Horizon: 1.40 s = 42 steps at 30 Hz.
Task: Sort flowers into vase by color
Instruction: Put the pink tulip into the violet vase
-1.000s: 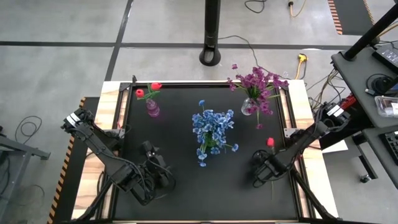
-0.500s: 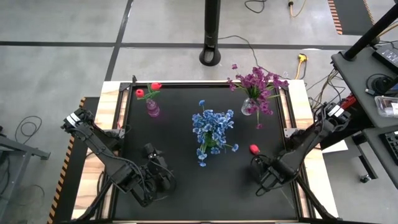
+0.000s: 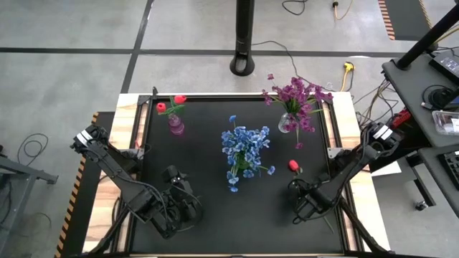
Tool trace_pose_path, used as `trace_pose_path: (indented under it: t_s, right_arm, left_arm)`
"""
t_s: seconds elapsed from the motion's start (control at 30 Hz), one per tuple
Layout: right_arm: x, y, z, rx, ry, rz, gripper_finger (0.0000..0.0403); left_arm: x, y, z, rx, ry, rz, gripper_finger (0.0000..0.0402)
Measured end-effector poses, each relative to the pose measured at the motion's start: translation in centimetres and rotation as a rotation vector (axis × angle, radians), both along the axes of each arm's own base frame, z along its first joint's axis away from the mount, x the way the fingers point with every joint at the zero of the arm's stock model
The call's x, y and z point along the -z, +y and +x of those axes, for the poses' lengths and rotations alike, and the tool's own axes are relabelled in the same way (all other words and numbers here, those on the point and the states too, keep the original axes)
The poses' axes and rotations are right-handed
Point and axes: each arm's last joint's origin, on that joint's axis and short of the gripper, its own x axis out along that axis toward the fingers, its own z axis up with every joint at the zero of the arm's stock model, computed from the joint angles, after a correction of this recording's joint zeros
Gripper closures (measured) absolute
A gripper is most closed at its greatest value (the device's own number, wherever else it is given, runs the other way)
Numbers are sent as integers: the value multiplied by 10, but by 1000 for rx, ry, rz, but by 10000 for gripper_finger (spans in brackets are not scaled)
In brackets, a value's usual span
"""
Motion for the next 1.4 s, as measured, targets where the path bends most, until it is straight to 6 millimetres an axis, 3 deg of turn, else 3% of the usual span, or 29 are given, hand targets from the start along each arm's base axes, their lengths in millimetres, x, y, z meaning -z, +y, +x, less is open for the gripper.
trace_pose_path:
  t_s: [0.27,0.5,0.7,1.0,1.2,1.4]
  right_arm:
    - [9,-14,-5,12,25,-81,204]
    - [24,-21,-2,-22,-14,-28,186]
    - [26,-22,-1,-49,-20,-21,228]
    - [27,-20,3,-116,-50,-13,382]
    - [22,-19,2,-170,-48,-2,385]
    - [-13,6,5,-398,-153,153,385]
  left_arm:
    - [0,0,0,8,3,15,54]
    - [0,0,0,9,3,17,54]
    - [0,-1,1,6,-17,13,54]
    - [-2,-5,4,7,-71,-25,54]
    - [-2,-10,1,11,-69,-71,54]
    - [9,-27,-2,45,-71,-84,54]
